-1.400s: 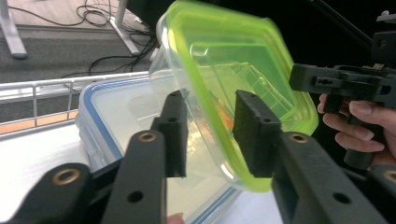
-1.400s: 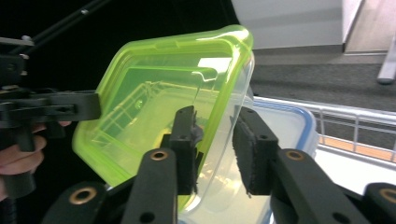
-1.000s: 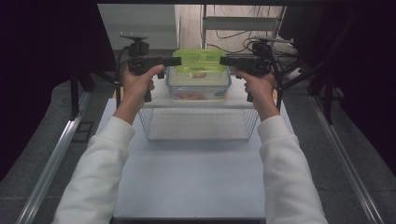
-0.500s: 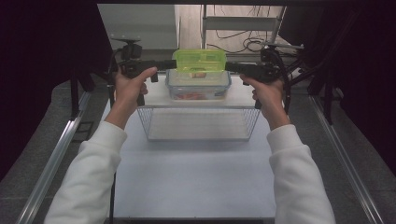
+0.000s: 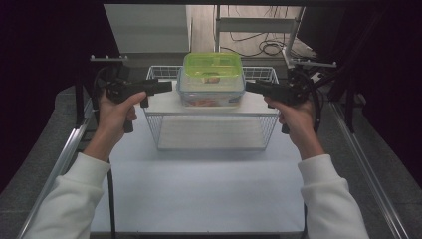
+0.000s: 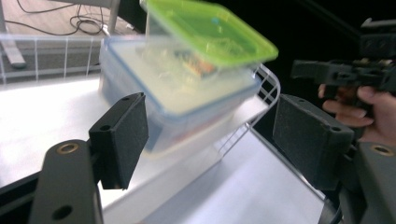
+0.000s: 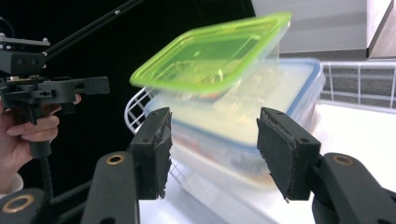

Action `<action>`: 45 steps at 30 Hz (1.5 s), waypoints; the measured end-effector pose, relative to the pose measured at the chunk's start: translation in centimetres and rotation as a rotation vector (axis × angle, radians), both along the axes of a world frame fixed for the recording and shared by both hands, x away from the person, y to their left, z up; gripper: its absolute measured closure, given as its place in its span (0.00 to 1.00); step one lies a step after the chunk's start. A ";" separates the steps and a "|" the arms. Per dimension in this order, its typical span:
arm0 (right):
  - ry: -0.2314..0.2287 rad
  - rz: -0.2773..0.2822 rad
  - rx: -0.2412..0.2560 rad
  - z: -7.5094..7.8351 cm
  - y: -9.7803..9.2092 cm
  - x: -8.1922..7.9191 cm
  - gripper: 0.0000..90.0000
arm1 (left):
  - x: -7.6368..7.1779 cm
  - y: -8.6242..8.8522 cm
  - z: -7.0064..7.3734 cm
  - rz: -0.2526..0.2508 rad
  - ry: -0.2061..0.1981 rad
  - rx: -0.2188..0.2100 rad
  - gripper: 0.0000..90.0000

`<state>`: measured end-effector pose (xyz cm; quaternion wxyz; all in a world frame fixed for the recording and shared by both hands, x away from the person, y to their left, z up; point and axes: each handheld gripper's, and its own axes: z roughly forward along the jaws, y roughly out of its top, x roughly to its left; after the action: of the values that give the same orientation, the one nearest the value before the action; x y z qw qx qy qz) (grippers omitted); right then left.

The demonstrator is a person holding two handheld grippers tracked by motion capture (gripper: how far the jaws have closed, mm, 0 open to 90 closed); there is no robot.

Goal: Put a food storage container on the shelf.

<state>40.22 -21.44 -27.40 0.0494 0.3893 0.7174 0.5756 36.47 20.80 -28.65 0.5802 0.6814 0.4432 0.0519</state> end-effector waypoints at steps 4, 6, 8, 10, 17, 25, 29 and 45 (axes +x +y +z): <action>-0.004 0.019 -0.018 -0.8 -0.5 -1.2 0.49 | -1.2 0.5 -1.5 -0.007 0.008 0.004 0.29; 0.007 0.041 -0.031 -2.2 -1.1 -2.3 0.49 | -2.3 0.6 -2.8 -0.024 0.009 0.019 0.29; 0.021 0.049 -0.037 -3.2 -1.5 -2.7 0.49 | -3.0 0.8 -3.9 -0.054 0.015 0.013 0.29; 0.036 0.060 -0.045 -4.3 -1.8 -3.0 0.49 | -3.5 0.9 -5.1 -0.068 0.035 0.010 0.29; 0.095 0.098 -0.058 -7.9 -2.3 -3.7 0.49 | -4.9 0.7 -8.7 -0.097 0.076 0.022 0.29; 0.150 0.144 -0.093 -12.4 -2.0 -5.1 0.47 | -6.4 0.2 -12.8 -0.159 0.129 0.030 0.29; 0.150 0.144 -0.118 -13.4 -1.9 -5.6 0.47 | -6.8 -0.1 -14.1 -0.179 0.138 0.048 0.30; 0.181 0.153 -0.175 -16.6 -1.2 -5.9 0.46 | -7.3 -1.1 -16.7 -0.180 0.162 0.100 0.30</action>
<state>34.34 -22.60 -43.96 -0.0258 0.3781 0.7939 0.4755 29.15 19.65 -45.38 0.5101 0.7484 0.4226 -0.0336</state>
